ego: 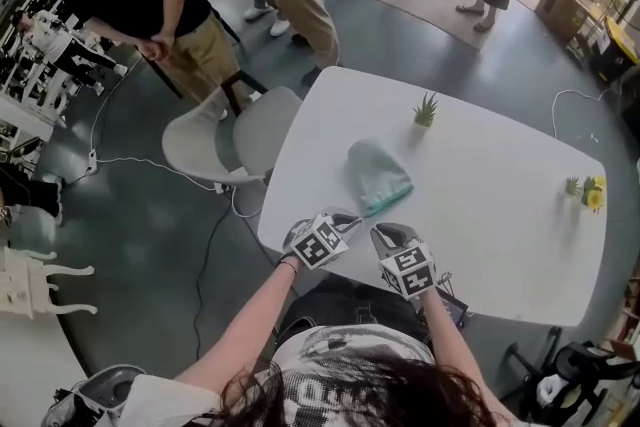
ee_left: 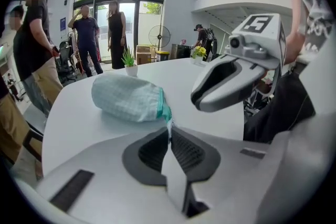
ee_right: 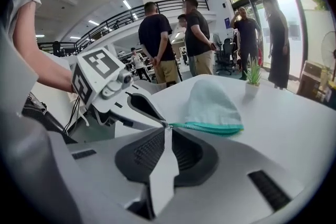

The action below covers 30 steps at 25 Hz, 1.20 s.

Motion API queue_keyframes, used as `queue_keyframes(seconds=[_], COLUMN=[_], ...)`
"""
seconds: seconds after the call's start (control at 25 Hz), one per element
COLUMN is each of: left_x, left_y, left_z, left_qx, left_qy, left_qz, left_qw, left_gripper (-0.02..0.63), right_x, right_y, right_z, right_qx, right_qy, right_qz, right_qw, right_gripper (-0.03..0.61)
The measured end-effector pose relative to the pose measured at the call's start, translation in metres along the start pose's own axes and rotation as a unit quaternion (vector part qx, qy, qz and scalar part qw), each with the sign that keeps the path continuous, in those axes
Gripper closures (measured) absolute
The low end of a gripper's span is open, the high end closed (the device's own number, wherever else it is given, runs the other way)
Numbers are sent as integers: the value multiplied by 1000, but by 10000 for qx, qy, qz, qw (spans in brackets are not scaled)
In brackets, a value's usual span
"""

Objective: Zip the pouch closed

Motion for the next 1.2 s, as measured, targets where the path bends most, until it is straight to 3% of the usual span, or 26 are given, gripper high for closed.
queue_keyframes(seconds=[0.16, 0.52, 0.72, 0.96, 1.08, 1.2], left_x=[2, 4, 7, 8, 9, 10], left_y=[1, -1, 1, -2, -3, -2], left_z=[3, 3, 1, 3, 4, 6], left_qx=[7, 12, 33, -15, -20, -31], left_qy=[-106, -356, -417, -429, -440, -467], left_qz=[-56, -109, -167, -127, -135, -142], left_qw=[9999, 9993, 9990, 9990, 9989, 9988], left_gripper=[589, 589, 589, 589, 591, 589], right_x=[-10, -22, -21, -18, -17, -19], right_y=[-5, -10, -14, -15, -16, -15], right_z=[-15, -33, -34, -31, -29, -30], right_qx=[-223, -590, -647, -602, -563, -586], right_qy=[14, -247, -411, -535, -624, -596], right_qz=[245, 554, 415, 372, 235, 162], right_qw=[9995, 9964, 9962, 9961, 9962, 9964], right_gripper=[489, 463, 463, 499, 571, 572])
Point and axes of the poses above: the fingertips, and each gripper's own axes: z backward along the fingers, x to its right, y out of its top, the point moved 6 cm from there along z, backward along the fingers, and after that the axes turned 9 degrees about -y, right-handed, at the moved point
